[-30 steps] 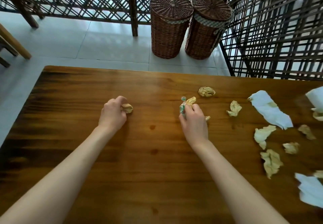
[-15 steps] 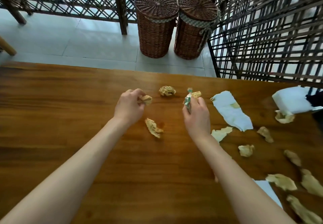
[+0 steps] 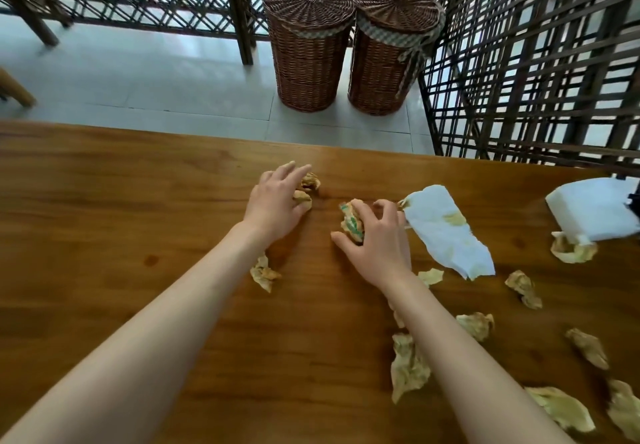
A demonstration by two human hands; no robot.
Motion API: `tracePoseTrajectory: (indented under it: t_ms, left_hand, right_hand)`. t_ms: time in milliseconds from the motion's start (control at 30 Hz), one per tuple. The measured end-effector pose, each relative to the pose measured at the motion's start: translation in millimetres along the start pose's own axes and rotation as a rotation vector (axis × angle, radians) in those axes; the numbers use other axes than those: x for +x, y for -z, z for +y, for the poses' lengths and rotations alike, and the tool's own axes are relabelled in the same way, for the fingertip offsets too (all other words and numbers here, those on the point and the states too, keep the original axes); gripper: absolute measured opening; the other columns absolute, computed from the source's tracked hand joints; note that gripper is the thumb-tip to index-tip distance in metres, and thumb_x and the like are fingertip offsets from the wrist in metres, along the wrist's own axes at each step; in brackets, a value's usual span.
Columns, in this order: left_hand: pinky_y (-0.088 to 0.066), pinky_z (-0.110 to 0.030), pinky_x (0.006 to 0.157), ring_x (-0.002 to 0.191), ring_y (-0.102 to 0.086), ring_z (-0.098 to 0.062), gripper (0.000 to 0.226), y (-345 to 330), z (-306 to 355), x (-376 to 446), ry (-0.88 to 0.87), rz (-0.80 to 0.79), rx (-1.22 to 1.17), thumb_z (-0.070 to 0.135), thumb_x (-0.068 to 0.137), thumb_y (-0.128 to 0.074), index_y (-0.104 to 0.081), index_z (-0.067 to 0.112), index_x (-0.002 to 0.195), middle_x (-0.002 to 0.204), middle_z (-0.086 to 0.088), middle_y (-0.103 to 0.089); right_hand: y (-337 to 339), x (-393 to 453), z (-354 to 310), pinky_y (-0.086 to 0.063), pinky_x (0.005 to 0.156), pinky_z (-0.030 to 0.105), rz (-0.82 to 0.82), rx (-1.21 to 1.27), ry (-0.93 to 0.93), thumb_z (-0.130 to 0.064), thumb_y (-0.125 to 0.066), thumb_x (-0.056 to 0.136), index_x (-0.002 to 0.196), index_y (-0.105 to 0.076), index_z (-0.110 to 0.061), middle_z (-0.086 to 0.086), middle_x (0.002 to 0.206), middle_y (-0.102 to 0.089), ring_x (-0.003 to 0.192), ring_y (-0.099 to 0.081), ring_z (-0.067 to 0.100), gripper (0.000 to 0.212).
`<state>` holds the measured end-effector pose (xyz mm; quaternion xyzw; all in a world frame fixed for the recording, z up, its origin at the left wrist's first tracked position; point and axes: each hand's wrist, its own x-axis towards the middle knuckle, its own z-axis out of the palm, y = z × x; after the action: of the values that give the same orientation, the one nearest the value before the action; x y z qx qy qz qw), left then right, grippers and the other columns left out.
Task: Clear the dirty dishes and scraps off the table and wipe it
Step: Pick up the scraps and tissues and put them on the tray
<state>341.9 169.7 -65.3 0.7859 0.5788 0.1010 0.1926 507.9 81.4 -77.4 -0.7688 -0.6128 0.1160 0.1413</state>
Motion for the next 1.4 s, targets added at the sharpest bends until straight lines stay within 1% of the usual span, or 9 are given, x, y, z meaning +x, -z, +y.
tracePoseTrajectory:
  t_ms: [100,267,367,600,800,1033,1167,1267,1400]
  left_hand:
    - [-0.036,-0.041,0.103,0.126,-0.038,-0.028,0.058,-2,-1,0,-0.037,-0.028,0.029,0.028,0.088,-0.061,-0.038,0.030,0.141,0.144,0.002,-0.041]
    - [-0.043,-0.038,0.095,0.113,-0.047,-0.026,0.046,-3,3,-1,-0.080,0.012,0.030,0.017,0.087,-0.062,-0.048,0.024,0.130,0.131,-0.001,-0.050]
    - [-0.045,-0.038,0.089,0.105,-0.049,-0.027,0.041,-3,6,1,-0.101,0.035,0.054,0.012,0.087,-0.059,-0.047,0.019,0.126,0.123,-0.005,-0.054]
    - [-0.044,-0.035,0.080,0.096,-0.049,-0.027,0.036,-5,14,2,-0.098,0.030,0.137,0.001,0.085,-0.051,-0.046,0.014,0.118,0.114,-0.008,-0.054]
    - [-0.045,-0.038,0.084,0.096,-0.048,-0.027,0.034,7,9,-14,-0.082,0.040,0.074,-0.003,0.085,-0.046,-0.046,0.012,0.115,0.111,-0.009,-0.054]
    - [-0.040,-0.032,0.075,0.084,-0.047,-0.020,0.025,26,-17,-89,-0.051,0.104,-0.015,0.014,0.085,-0.054,-0.048,0.016,0.109,0.097,-0.003,-0.058]
    - [-0.040,-0.033,0.083,0.097,-0.047,-0.022,0.044,14,-19,-123,-0.032,0.012,0.115,0.027,0.087,-0.054,-0.045,0.022,0.130,0.110,-0.004,-0.056]
    - [-0.040,-0.038,0.090,0.108,-0.042,-0.027,0.040,7,-14,-129,0.036,0.006,0.140,0.032,0.088,-0.053,-0.048,0.022,0.126,0.123,-0.010,-0.046]
    - [-0.039,-0.041,0.094,0.117,-0.039,-0.030,0.045,2,-9,-132,0.051,0.000,0.106,0.035,0.086,-0.059,-0.045,0.020,0.126,0.132,-0.011,-0.042]
  right_hand:
    - [-2,-1,3,-0.046,0.085,0.032,-0.028,0.021,0.015,-0.058,-0.061,0.077,0.130,-0.047,-0.031,0.004,0.125,-0.044,0.112,-0.041,0.020,0.061]
    - [-1,-2,-3,-0.051,0.073,0.024,-0.067,0.096,0.041,-0.036,-0.065,0.083,0.118,-0.055,-0.023,0.001,0.108,-0.051,0.096,-0.053,0.016,0.039]
    - [1,-5,-7,-0.046,0.067,0.018,-0.074,0.128,0.047,-0.023,-0.068,0.082,0.107,-0.059,-0.023,0.000,0.102,-0.054,0.087,-0.057,0.015,0.026]
    - [5,-15,-6,-0.038,0.069,0.013,-0.042,0.165,0.018,-0.011,-0.068,0.081,0.101,-0.064,-0.021,0.000,0.098,-0.060,0.081,-0.047,0.006,0.023]
    - [11,-28,-6,-0.031,0.064,-0.003,0.007,0.189,-0.027,-0.007,-0.065,0.081,0.098,-0.064,-0.019,-0.003,0.094,-0.057,0.077,-0.041,0.004,0.021]
    - [35,-62,2,-0.029,0.057,0.005,0.106,0.173,-0.109,-0.008,-0.068,0.080,0.100,-0.063,-0.023,-0.004,0.093,-0.056,0.078,-0.046,0.005,0.025]
    - [36,-83,11,-0.032,0.064,0.008,0.100,0.076,-0.227,-0.015,-0.069,0.082,0.114,-0.059,-0.023,0.001,0.107,-0.054,0.089,-0.049,0.011,0.035]
    - [30,-93,18,-0.042,0.069,0.020,0.077,-0.064,-0.292,-0.027,-0.068,0.083,0.119,-0.058,-0.023,0.005,0.114,-0.049,0.106,-0.046,0.019,0.038]
    - [21,-100,24,-0.047,0.069,0.029,0.097,-0.139,-0.348,-0.055,-0.059,0.081,0.115,-0.058,-0.023,0.008,0.116,-0.046,0.108,-0.043,0.024,0.046]
